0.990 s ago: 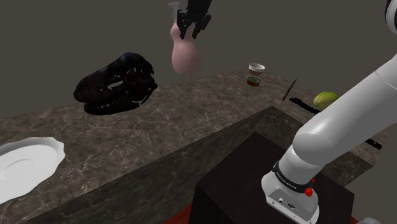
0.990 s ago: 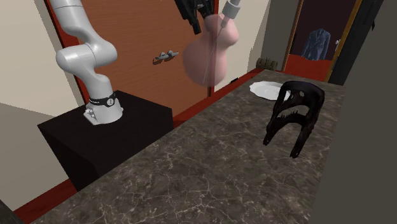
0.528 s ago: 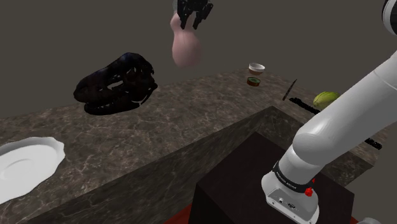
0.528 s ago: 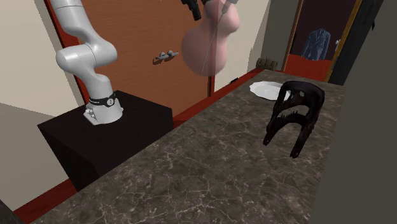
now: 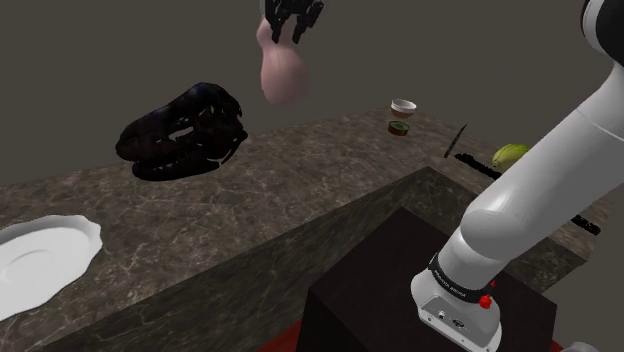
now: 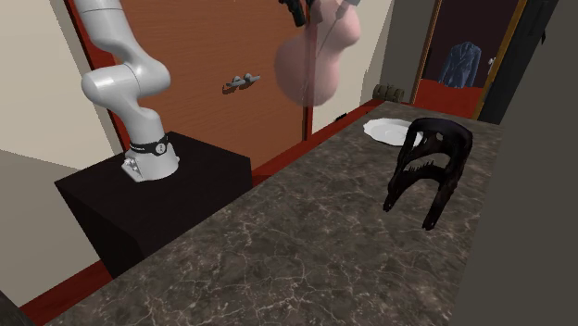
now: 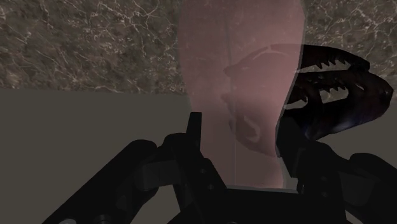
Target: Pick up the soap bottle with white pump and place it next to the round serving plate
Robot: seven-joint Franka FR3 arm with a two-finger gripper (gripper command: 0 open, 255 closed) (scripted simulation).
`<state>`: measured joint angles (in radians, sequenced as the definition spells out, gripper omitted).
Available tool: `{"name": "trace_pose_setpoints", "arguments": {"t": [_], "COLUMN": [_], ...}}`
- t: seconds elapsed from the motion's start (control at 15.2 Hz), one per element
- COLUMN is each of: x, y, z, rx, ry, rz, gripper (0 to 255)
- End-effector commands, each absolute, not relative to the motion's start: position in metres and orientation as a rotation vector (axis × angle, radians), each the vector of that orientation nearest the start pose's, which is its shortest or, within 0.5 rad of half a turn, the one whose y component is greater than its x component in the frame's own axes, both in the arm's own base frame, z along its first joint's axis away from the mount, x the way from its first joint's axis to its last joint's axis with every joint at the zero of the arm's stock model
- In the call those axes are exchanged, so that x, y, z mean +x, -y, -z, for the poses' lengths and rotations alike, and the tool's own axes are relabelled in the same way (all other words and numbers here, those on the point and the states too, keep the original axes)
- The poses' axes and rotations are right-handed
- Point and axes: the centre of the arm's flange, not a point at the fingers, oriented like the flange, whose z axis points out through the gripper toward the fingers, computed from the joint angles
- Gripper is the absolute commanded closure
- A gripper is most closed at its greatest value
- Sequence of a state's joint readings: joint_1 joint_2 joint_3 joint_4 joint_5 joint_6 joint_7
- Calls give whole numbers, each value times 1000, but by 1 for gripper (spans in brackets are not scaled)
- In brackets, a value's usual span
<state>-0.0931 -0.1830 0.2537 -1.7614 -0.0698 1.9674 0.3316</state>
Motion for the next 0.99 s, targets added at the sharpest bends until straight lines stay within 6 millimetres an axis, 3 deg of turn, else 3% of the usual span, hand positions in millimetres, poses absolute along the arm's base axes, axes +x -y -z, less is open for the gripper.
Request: {"name": "trace_pose_setpoints", "arguments": {"t": [0.0,0.92], "x": [531,588], "y": [-116,-254], "z": [-654,-546], "rx": [-3087,-3087], "ry": [-236,-236], "rz": [630,630], "gripper": [255,255]}}
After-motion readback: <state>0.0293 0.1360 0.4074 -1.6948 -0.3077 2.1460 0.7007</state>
